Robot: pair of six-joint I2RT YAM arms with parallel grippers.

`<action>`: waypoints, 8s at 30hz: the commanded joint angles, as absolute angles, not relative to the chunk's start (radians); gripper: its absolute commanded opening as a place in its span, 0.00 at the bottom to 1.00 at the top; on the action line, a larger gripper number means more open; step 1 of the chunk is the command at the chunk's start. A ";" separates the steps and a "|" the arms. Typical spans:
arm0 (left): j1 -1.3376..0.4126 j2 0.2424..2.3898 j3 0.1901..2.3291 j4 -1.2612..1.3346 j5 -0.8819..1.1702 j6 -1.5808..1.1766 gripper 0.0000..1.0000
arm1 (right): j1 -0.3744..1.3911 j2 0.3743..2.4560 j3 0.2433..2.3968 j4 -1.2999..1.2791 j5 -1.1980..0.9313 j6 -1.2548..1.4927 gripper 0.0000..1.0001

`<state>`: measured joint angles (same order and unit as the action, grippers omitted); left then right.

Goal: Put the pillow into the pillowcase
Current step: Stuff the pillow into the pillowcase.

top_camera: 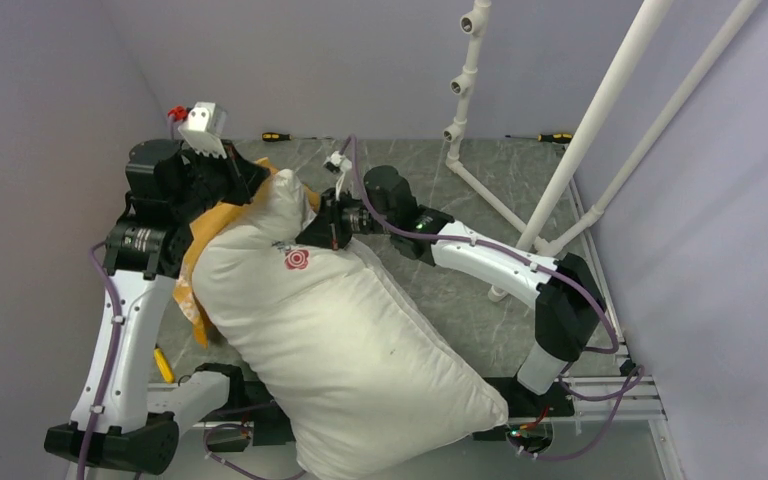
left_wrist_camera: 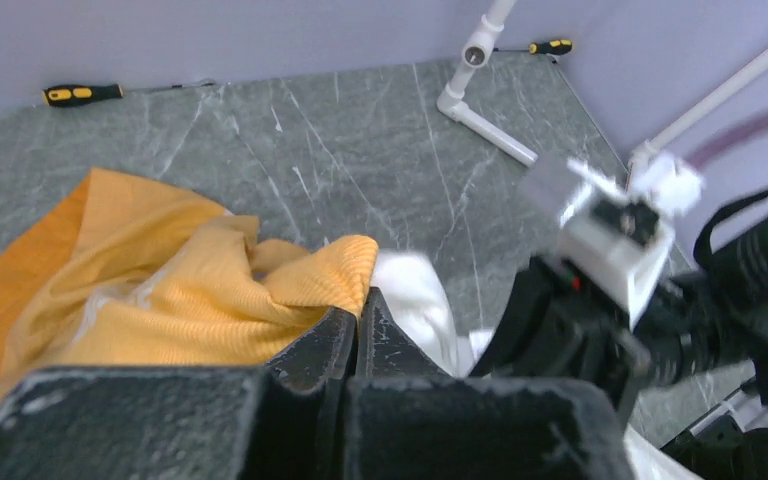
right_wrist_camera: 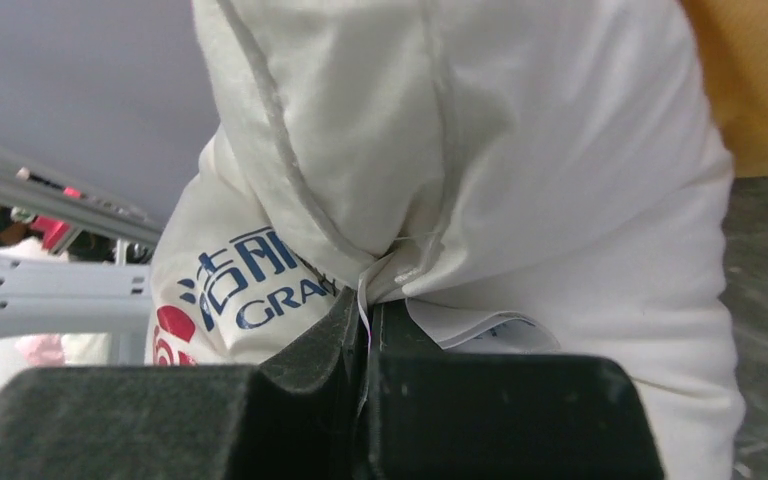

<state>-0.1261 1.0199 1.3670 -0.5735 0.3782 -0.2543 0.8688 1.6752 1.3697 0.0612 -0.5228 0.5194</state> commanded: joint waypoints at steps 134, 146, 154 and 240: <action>-0.142 0.763 1.071 -0.537 0.420 -0.247 0.00 | 0.967 1.477 1.325 -0.085 -0.196 0.405 0.87; -0.142 0.758 1.098 -0.567 0.429 -0.252 0.00 | 0.915 1.752 1.622 -0.038 -0.328 0.285 0.86; -0.142 0.777 1.140 -0.570 0.423 -0.264 0.00 | 0.921 1.812 1.619 0.078 -0.533 0.335 0.06; -0.687 1.142 1.078 -0.471 0.250 -0.364 0.00 | 0.451 1.508 1.059 0.225 -0.541 0.884 0.76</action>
<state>-0.6483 1.1301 1.1755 -0.4892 0.1967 -0.2165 0.4648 1.6485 1.0561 0.5182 -0.7414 1.1210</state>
